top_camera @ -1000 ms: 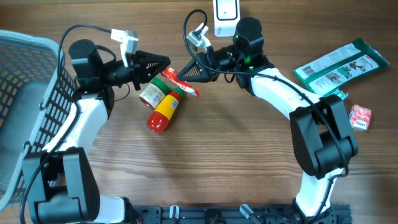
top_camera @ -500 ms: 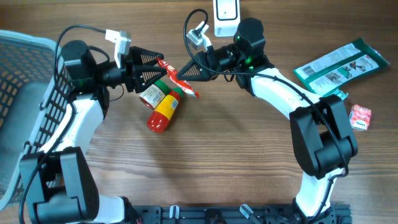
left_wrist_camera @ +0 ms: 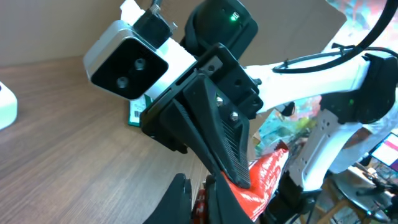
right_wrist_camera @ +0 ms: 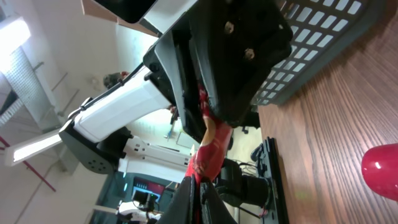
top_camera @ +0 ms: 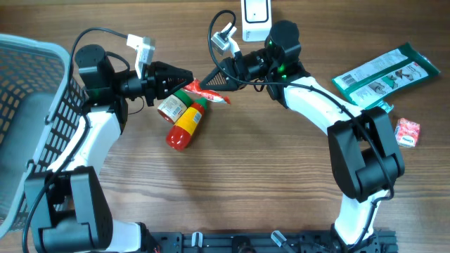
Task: Scan the item barcode
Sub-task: 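Close the left gripper on the sachet beside the right gripper, then open the right gripper and regrasp the sachet near the scanner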
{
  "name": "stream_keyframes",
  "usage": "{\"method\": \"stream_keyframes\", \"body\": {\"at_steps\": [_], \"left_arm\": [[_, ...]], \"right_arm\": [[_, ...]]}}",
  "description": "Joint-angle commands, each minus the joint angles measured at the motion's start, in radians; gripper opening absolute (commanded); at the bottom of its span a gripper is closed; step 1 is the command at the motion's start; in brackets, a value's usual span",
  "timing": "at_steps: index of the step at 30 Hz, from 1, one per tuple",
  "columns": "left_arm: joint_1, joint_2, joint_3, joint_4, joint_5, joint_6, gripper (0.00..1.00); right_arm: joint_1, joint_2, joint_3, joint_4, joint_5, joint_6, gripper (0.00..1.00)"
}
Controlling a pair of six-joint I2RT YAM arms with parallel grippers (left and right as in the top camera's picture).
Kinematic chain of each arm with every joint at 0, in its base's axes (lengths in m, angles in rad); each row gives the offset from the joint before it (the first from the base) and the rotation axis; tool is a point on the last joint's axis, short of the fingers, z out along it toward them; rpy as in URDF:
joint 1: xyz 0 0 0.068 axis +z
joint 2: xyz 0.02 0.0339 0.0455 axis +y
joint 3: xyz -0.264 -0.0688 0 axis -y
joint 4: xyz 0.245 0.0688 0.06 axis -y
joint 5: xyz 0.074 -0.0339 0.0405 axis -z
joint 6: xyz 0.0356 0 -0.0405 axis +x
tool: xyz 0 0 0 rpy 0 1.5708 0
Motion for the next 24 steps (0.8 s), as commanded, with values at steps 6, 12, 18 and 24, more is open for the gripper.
{"method": "stream_keyframes", "body": {"at_steps": [6, 12, 18, 24], "left_arm": [[0.003, 0.01, 0.006, -0.001, -0.084, -0.176, 0.04], [0.003, 0.01, 0.006, -0.002, -0.298, -0.57, 0.04], [0.003, 0.01, 0.006, -0.076, -0.359, -1.004, 0.04], [-0.006, 0.009, 0.006, -0.238, -0.359, -1.106, 0.04]], "right_arm": [[-0.058, 0.006, -0.003, 0.081, -0.058, 0.008, 0.21], [-0.161, 0.006, -0.002, 0.487, -0.035, 0.262, 0.77], [-0.25, 0.006, -0.002, 0.615, -0.062, 0.183, 0.83], [-0.239, 0.008, -0.002, 0.379, 0.089, -0.296, 0.94]]}}
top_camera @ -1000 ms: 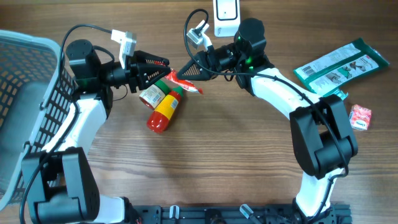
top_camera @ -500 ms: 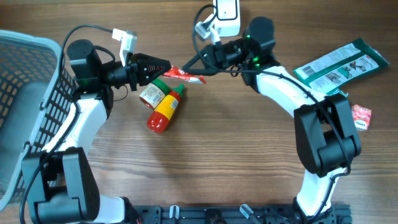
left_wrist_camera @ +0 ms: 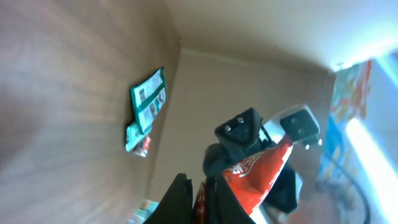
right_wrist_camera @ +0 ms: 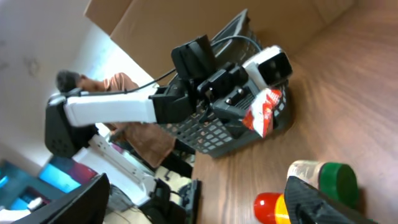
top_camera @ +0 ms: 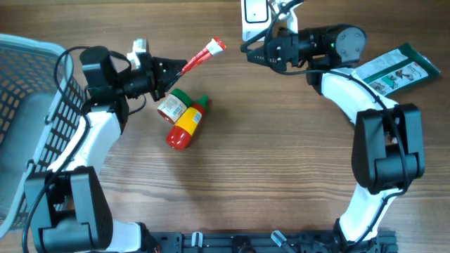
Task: Scan the item barcode
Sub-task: 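Open the right gripper and regrasp the sachet near the scanner, then release the left gripper and raise the sachet with the right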
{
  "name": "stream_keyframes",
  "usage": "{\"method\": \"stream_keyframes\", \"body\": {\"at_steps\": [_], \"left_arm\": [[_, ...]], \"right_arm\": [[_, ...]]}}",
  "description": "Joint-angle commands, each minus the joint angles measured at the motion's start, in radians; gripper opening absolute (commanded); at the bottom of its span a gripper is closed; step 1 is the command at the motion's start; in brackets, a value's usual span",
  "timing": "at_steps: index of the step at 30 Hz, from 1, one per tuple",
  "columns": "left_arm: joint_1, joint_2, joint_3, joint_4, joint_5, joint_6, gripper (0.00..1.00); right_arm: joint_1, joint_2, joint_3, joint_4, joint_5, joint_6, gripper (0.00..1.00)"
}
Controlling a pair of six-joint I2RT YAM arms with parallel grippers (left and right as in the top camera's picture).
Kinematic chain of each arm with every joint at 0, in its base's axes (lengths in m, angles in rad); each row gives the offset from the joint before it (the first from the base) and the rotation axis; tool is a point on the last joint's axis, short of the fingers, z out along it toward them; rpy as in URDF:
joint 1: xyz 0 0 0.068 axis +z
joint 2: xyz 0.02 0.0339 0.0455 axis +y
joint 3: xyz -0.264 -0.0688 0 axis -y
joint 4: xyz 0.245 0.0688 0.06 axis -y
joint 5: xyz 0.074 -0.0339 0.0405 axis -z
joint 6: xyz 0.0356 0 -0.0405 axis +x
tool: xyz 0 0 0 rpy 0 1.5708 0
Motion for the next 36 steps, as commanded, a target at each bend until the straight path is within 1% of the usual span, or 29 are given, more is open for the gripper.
{"method": "stream_keyframes", "body": {"at_steps": [1, 2, 3, 4, 5, 6, 7, 9, 11, 13, 15, 17, 20, 22, 25, 27, 28, 30, 36], "left_arm": [[-0.007, 0.009, 0.004, -0.029, -0.007, -0.086, 0.04], [-0.011, 0.009, 0.004, -0.029, -0.009, -0.087, 0.04], [-0.012, 0.009, 0.004, -0.029, -0.014, -0.09, 0.04], [-0.014, 0.009, 0.004, -0.038, -0.03, -0.089, 0.04], [-0.019, 0.009, 0.004, -0.069, -0.056, -0.089, 0.04], [-0.026, 0.009, 0.004, -0.11, -0.086, -0.074, 0.04], [-0.039, 0.009, 0.004, -0.162, -0.119, -0.042, 0.04], [-0.063, 0.009, 0.004, -0.245, -0.162, 0.001, 0.04], [-0.092, 0.009, 0.004, -0.316, -0.213, 0.042, 0.04], [-0.121, 0.009, 0.004, -0.331, -0.229, 0.045, 0.04], [-0.123, 0.009, 0.004, -0.331, -0.236, 0.033, 0.04], [-0.12, 0.009, 0.004, -0.329, -0.251, -0.023, 0.04], [-0.117, 0.009, 0.004, -0.27, -0.261, -0.127, 0.04], [-0.117, 0.009, 0.004, -0.199, -0.252, -0.21, 0.04], [-0.117, 0.009, 0.004, -0.122, -0.249, -0.27, 0.04], [-0.117, 0.009, 0.004, -0.12, -0.25, -0.272, 0.04], [-0.118, 0.009, 0.004, -0.12, -0.25, -0.272, 0.04], [-0.123, 0.009, 0.004, -0.12, -0.251, -0.272, 0.04], [-0.123, 0.009, 0.004, -0.12, -0.251, -0.272, 0.04]], "right_arm": [[0.01, 0.008, 0.001, -0.312, 0.177, -0.447, 0.97], [0.014, 0.008, 0.001, -0.492, 0.296, -0.565, 0.99], [0.02, 0.008, 0.001, -0.626, 0.409, -0.653, 0.99], [0.026, 0.008, 0.001, -0.72, 0.513, -0.689, 0.99], [0.03, 0.008, 0.001, -0.733, 0.536, -0.714, 0.93], [0.035, 0.008, 0.001, -0.731, 0.53, -0.729, 0.84], [0.036, 0.006, 0.001, -0.732, 0.51, -0.752, 0.78], [0.035, 0.006, 0.001, -0.753, 0.454, -0.783, 0.76], [0.037, 0.006, 0.001, -0.814, 0.403, -0.852, 0.76], [0.037, 0.006, 0.001, -0.93, 0.389, -0.951, 0.76], [0.037, 0.006, 0.001, -0.979, 0.385, -0.972, 0.76], [0.039, 0.006, 0.001, -0.98, 0.343, -0.971, 0.76], [0.051, 0.005, 0.001, -0.983, 0.319, -0.973, 0.77], [0.085, 0.005, 0.001, -1.035, 0.356, -1.022, 0.79], [0.134, 0.005, 0.001, -1.099, 0.438, -1.049, 0.81], [0.163, 0.005, 0.001, -1.069, 0.444, -1.036, 0.8], [0.183, 0.005, 0.001, -1.021, 0.448, -0.986, 0.8], [0.211, 0.005, 0.001, -0.97, 0.448, -0.962, 0.78], [0.232, 0.005, 0.001, -0.943, 0.479, -0.938, 0.72]]}}
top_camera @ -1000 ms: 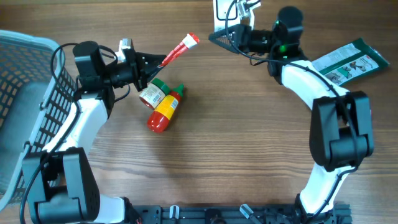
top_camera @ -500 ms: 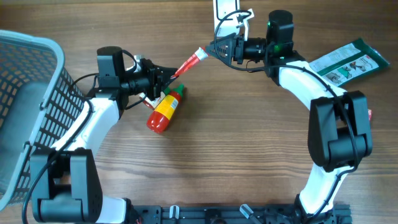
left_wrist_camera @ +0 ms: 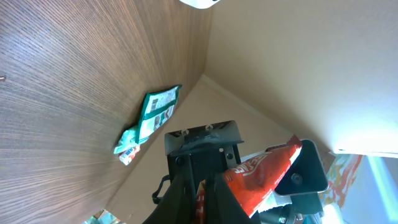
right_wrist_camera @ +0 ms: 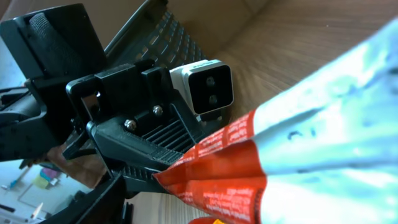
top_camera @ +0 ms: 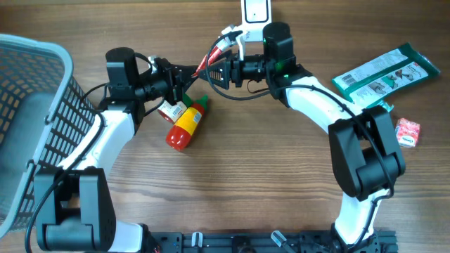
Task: Scan the item barcode
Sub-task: 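Release the left gripper and raise the sachet with the right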
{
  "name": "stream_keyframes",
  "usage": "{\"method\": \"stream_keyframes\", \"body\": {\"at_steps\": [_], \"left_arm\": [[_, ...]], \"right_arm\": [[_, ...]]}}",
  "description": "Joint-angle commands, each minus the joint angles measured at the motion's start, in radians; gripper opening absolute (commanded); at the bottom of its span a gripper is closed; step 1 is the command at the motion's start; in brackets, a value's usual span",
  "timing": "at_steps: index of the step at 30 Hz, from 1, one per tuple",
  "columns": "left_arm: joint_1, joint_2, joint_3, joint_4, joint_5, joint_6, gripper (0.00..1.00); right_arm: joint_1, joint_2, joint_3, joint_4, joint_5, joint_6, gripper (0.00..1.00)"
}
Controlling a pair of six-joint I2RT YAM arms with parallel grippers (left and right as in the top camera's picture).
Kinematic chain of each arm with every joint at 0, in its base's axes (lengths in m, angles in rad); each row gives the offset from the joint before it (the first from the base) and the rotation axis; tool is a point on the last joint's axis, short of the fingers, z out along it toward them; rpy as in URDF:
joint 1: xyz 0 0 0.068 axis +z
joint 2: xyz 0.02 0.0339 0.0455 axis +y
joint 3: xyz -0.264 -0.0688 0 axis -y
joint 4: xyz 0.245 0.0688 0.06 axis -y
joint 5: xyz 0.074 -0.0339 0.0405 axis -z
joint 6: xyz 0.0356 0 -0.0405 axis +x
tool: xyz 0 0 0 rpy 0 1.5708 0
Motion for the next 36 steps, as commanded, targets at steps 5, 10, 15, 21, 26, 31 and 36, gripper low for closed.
{"method": "stream_keyframes", "body": {"at_steps": [5, 10, 15, 21, 26, 31, 36], "left_arm": [[-0.003, 0.005, 0.002, 0.003, -0.002, -0.009, 0.04], [-0.003, 0.005, 0.002, 0.003, -0.002, -0.01, 0.04], [-0.003, 0.005, 0.002, 0.003, -0.002, -0.01, 0.04], [-0.002, 0.005, 0.002, 0.003, -0.005, -0.009, 0.04], [0.02, 0.002, 0.002, 0.016, -0.02, 0.159, 1.0], [0.026, -0.008, 0.002, -0.016, -0.036, 0.385, 1.0], [0.026, -0.008, 0.002, -0.152, -0.043, 0.589, 1.0]], "right_arm": [[0.001, -0.001, 0.006, 0.092, 0.068, 0.047, 0.66], [0.001, -0.001, 0.006, 0.076, 0.082, 0.037, 0.56], [0.001, -0.001, 0.006, 0.071, 0.081, 0.038, 0.42], [0.001, -0.001, 0.006, 0.054, 0.08, 0.07, 0.05], [-0.024, -0.002, 0.006, 0.081, 0.071, 0.37, 0.05], [-0.105, -0.007, 0.006, 0.08, -0.026, 0.686, 0.05], [-0.192, -0.039, 0.006, 0.083, -0.087, 0.766, 0.05]]}}
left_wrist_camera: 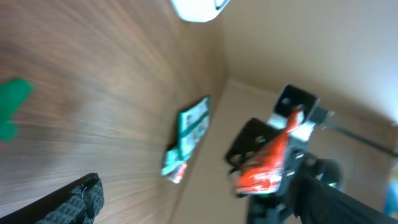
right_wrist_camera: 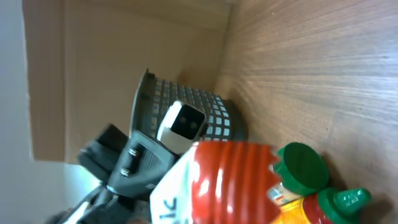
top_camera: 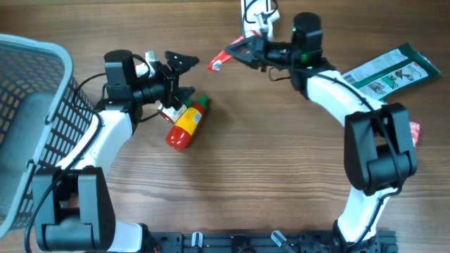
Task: Scan the item barcode
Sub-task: 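Release the left gripper and raise the sachet with the right, then hold the sachet under the scanner window with the right gripper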
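Observation:
The red snack packet [top_camera: 223, 58] hangs over the table with my right gripper [top_camera: 244, 52] shut on its right end. It fills the bottom of the right wrist view, where this red packet [right_wrist_camera: 217, 180] hides the fingers. My left gripper [top_camera: 184, 74] stands open just left of the packet, holding nothing. Its dark fingers [left_wrist_camera: 71, 200] spread wide in the blurred left wrist view, with the packet [left_wrist_camera: 266, 163] beyond them. The white scanner [top_camera: 254, 15] stands at the table's far edge, just behind the right gripper.
Two bottles lie below the left gripper: a red and yellow one [top_camera: 184, 124] and a green-capped jar [top_camera: 171, 107]. A grey basket [top_camera: 31, 119] fills the left side. A green pouch [top_camera: 385, 69] and a small red sachet [top_camera: 413, 129] lie at the right.
My left gripper has opened and let go of the red packet. My right gripper, open about the packet's far end before, is now shut on it and has moved right toward the scanner.
Both grippers met at the red packet above the bottles. Then my left gripper alone held it up while the right stood open by the scanner. The right came back open around the packet's end. Now the right holds it and the left is open.

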{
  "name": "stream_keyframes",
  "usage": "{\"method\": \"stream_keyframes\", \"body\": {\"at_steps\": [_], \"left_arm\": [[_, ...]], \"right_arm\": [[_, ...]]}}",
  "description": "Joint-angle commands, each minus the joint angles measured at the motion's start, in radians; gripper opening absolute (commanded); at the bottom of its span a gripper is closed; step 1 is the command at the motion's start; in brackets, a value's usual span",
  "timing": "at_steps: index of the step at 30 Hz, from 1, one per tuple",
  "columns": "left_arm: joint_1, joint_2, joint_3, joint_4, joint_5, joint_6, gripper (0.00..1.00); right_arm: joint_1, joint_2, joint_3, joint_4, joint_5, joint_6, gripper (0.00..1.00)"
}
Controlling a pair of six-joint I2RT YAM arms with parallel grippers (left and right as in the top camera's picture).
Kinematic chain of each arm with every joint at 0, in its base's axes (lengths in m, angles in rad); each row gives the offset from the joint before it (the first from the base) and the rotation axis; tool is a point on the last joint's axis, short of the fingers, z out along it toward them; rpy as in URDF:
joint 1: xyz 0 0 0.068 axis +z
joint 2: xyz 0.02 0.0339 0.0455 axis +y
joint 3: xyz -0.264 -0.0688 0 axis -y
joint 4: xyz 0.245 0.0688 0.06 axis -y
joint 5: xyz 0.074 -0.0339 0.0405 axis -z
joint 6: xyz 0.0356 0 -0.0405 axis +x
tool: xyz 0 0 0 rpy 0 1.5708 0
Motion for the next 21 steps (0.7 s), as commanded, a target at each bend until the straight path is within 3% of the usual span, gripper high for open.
{"method": "stream_keyframes", "body": {"at_steps": [1, 6, 11, 14, 15, 16, 21], "left_arm": [[0.003, -0.01, 0.001, -0.06, -0.01, 0.223, 1.0], [-0.061, -0.013, 0.001, 0.008, 0.069, 0.336, 1.0], [-0.129, -0.013, 0.001, 0.459, 0.105, 0.069, 0.99], [-0.146, -0.013, 0.001, 0.617, 0.058, -0.021, 0.85], [-0.148, -0.013, 0.001, 0.622, 0.034, -0.045, 0.68], [-0.148, -0.013, 0.001, 0.622, 0.031, -0.056, 0.62], [-0.173, -0.013, 0.001, 0.623, 0.003, -0.083, 0.61]], "right_arm": [[-0.059, -0.055, 0.006, 0.007, -0.067, 0.109, 0.05], [-0.112, -0.158, 0.006, 0.004, -0.069, 0.127, 0.05], [-0.11, -0.169, 0.006, -0.016, -0.092, 0.125, 0.04], [-0.105, -0.169, 0.006, -0.019, -0.091, 0.125, 0.05], [-0.105, -0.169, 0.006, -0.019, -0.09, 0.125, 0.04], [-0.105, -0.169, 0.006, -0.019, -0.09, 0.125, 0.05], [-0.105, -0.169, 0.006, -0.019, -0.061, 0.128, 0.05]]}}
